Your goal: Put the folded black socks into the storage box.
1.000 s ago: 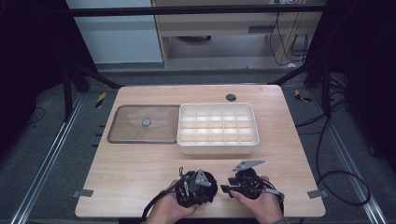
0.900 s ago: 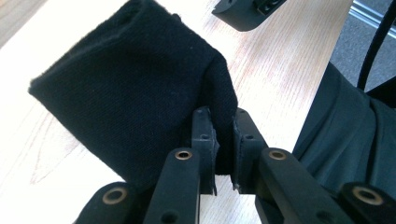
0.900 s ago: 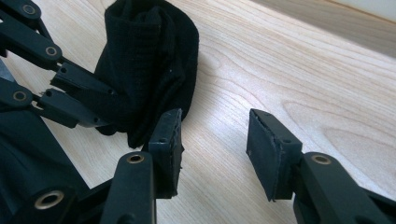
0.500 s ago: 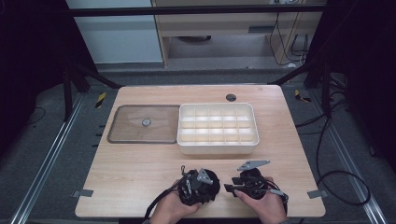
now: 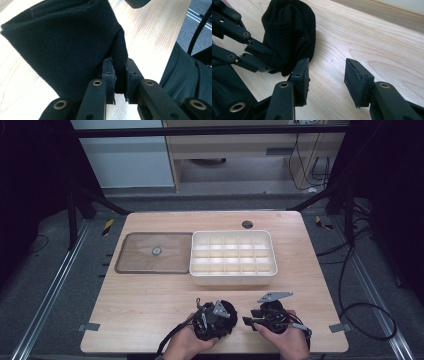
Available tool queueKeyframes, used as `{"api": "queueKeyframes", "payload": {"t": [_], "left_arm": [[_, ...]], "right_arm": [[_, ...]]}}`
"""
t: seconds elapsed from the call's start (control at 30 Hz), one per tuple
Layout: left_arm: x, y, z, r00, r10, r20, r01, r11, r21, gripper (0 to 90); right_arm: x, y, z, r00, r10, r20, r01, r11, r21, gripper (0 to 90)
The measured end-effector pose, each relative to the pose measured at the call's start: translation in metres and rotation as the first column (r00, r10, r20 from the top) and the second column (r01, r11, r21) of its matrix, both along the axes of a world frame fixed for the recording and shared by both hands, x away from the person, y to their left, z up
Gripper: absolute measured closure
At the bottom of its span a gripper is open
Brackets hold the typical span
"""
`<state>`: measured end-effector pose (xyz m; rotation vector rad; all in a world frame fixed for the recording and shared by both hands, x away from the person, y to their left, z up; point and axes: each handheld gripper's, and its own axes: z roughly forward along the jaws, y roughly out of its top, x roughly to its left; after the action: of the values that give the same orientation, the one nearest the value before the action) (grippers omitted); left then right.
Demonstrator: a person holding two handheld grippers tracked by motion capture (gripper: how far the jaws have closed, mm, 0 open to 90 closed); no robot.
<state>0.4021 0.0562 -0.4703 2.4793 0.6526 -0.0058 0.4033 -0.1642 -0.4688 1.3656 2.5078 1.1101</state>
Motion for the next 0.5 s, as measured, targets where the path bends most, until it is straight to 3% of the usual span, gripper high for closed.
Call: {"api": "queueKeyframes", "payload": {"t": [0.5], "left_arm": [[-0.003, 0.0001, 0.0053, 0.9999, 0.012, 0.01, -0.012, 0.9997, -0.021, 61.8]], "right_arm": [[-0.0017, -0.006, 0.0039, 0.9999, -0.015, 0.009, 0.015, 1.0, 0.004, 52.5]]}}
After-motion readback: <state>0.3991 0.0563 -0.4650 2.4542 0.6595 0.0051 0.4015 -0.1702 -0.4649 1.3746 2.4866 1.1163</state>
